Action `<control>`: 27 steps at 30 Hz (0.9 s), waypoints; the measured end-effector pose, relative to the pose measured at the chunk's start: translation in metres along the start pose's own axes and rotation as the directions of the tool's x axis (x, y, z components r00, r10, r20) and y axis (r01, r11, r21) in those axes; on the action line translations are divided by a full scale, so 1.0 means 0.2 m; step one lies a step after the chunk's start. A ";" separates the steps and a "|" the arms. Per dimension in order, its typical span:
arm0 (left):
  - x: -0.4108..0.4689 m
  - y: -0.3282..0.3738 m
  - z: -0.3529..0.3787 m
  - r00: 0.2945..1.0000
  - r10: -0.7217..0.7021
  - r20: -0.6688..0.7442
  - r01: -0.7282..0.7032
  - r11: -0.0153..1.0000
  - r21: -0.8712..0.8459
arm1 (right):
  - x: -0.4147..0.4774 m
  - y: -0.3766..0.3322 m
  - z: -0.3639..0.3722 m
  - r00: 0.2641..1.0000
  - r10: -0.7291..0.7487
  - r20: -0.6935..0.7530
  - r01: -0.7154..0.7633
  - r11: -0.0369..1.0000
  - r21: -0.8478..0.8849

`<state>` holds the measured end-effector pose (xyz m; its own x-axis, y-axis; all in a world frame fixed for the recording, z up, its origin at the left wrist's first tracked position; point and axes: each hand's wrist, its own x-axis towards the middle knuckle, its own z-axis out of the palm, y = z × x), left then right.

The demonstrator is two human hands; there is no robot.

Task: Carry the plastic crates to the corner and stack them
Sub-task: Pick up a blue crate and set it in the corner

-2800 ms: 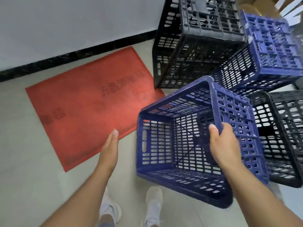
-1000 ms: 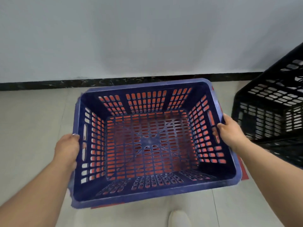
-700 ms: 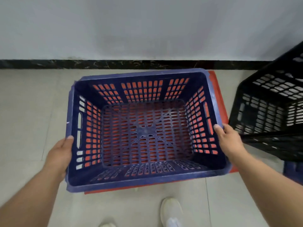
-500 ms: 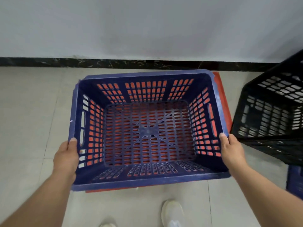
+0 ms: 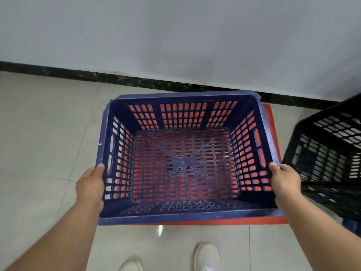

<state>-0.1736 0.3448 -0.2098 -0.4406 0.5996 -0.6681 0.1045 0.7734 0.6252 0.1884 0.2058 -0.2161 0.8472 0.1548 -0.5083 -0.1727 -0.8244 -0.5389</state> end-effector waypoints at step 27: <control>0.60 0.19 -1.93 0.829 -0.328 -0.452 0.069 0.863 -0.500 | -1.69 -1.21 1.56 0.744 -0.404 0.532 0.591 0.769 -0.244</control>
<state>-0.5664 0.3675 -0.1100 -0.8029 0.1505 -0.5768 -0.3862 0.6058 0.6956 -0.2128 0.5230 -0.1220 0.4331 0.7376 -0.5181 0.4903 -0.6751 -0.5512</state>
